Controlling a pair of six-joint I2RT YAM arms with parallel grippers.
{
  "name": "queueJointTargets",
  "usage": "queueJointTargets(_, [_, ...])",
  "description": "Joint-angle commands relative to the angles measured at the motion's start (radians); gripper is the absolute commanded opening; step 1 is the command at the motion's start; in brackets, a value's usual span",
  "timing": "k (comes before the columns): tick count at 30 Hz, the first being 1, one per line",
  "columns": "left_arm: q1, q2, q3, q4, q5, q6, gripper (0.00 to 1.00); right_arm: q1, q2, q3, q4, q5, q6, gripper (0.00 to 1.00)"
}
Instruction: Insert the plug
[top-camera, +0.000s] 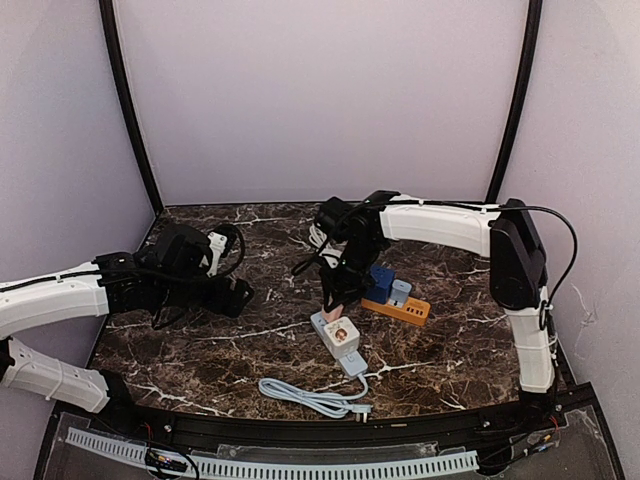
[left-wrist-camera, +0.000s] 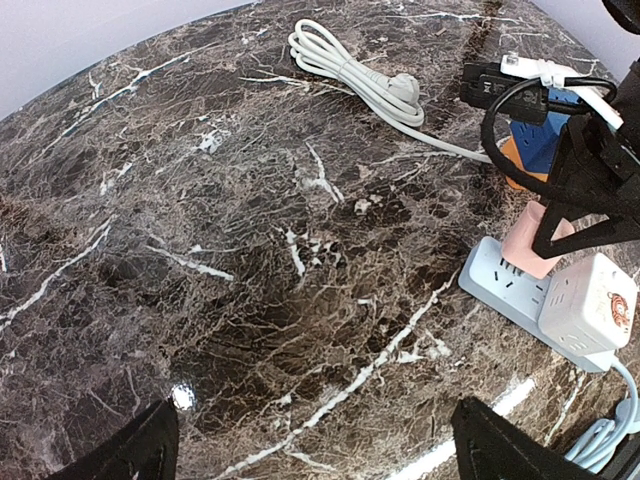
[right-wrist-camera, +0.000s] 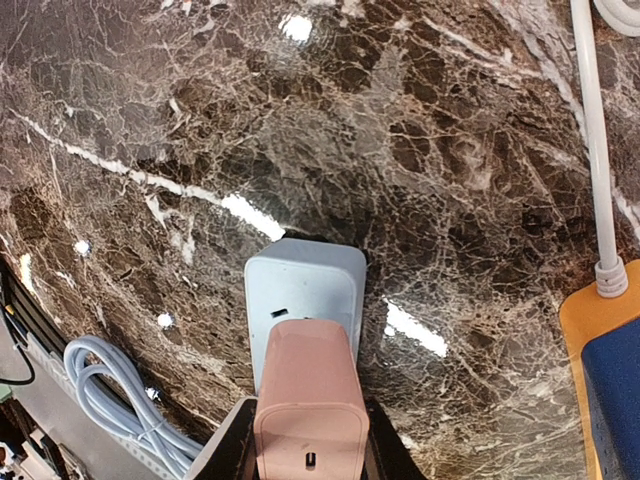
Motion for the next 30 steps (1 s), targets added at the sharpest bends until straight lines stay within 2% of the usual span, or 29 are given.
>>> queueJointTargets(1, [0.004, -0.001, -0.011, -0.011, -0.002, -0.009, 0.96, 0.012, -0.028, -0.019, 0.052, -0.006, -0.009, 0.0])
queueJointTargets(19, [0.004, 0.002, -0.011, -0.02, -0.001, -0.001, 0.96, 0.007, -0.138, -0.154, 0.138, -0.033, -0.04, 0.0])
queueJointTargets(30, [0.004, -0.002, -0.023, -0.023, 0.002, -0.001, 0.96, -0.003, -0.078, -0.123, 0.164, -0.048, -0.003, 0.0])
